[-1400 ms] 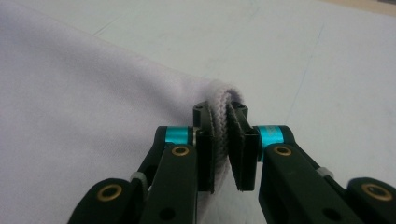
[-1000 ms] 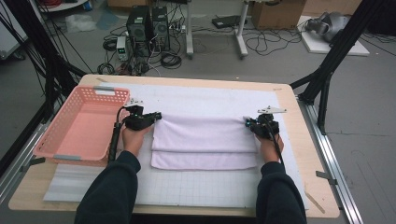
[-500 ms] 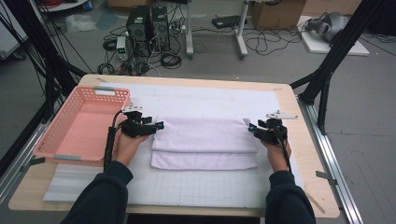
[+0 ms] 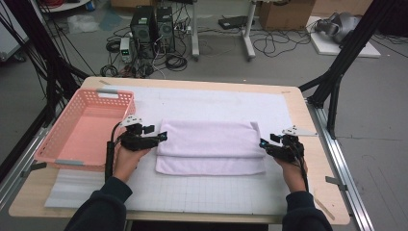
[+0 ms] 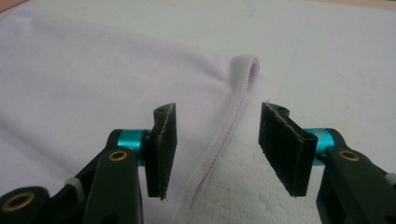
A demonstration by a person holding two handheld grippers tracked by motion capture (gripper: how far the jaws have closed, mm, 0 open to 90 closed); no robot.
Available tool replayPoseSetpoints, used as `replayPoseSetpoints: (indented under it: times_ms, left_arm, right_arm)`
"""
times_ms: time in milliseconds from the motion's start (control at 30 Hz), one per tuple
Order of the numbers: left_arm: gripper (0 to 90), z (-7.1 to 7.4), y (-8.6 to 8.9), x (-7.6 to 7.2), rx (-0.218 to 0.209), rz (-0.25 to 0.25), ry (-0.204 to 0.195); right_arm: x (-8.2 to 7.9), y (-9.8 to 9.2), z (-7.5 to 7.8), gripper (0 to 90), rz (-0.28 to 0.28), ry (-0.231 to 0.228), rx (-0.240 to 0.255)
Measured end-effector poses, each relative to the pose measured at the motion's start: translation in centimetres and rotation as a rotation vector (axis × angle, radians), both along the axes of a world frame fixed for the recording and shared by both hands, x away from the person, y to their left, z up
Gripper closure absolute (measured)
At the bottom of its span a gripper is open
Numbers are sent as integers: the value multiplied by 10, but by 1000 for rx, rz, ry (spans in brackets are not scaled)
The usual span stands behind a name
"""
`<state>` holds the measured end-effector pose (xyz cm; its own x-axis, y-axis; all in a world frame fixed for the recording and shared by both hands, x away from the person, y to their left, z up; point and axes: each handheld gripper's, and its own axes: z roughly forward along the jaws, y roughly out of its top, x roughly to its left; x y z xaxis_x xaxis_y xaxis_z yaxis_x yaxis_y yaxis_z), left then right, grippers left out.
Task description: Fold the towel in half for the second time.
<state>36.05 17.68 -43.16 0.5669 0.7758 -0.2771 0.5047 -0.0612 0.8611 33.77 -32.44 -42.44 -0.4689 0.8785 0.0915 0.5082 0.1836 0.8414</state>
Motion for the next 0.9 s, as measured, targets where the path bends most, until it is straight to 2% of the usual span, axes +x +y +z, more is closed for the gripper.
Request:
replayPoseSetpoints:
  times_ms: [100, 200, 233, 300, 400, 600, 767, 900]
  left_arm:
    - [307, -1, 3, -9, 0, 0, -15]
    - [310, -1, 4, -16, 31, -11, 1]
    - [316, -1, 4, -19, 23, -12, -14]
    - [339, -3, 4, -26, 4, -12, -17]
    - [354, -5, 2, -32, 24, -31, -10]
    - [386, -9, 2, -38, 32, -48, 3]
    - [459, -12, 3, -45, 43, -50, 30]
    - [484, -14, 1, -49, 62, -48, 35]
  right_arm:
    - [-8, 1, 0, 462, 12, -7, 1]
    - [-15, -1, -3, 464, 22, -12, -2]
    - [-17, -2, -4, 464, 18, -8, -3]
    - [-20, -4, -5, 463, 14, -11, -5]
    - [-23, -5, -3, 463, 0, -17, 8]
    - [-28, -2, -5, 466, 5, -13, -9]
    - [-32, 2, -8, 465, 23, -2, -21]
    - [-35, 4, -7, 465, 24, -4, -22]
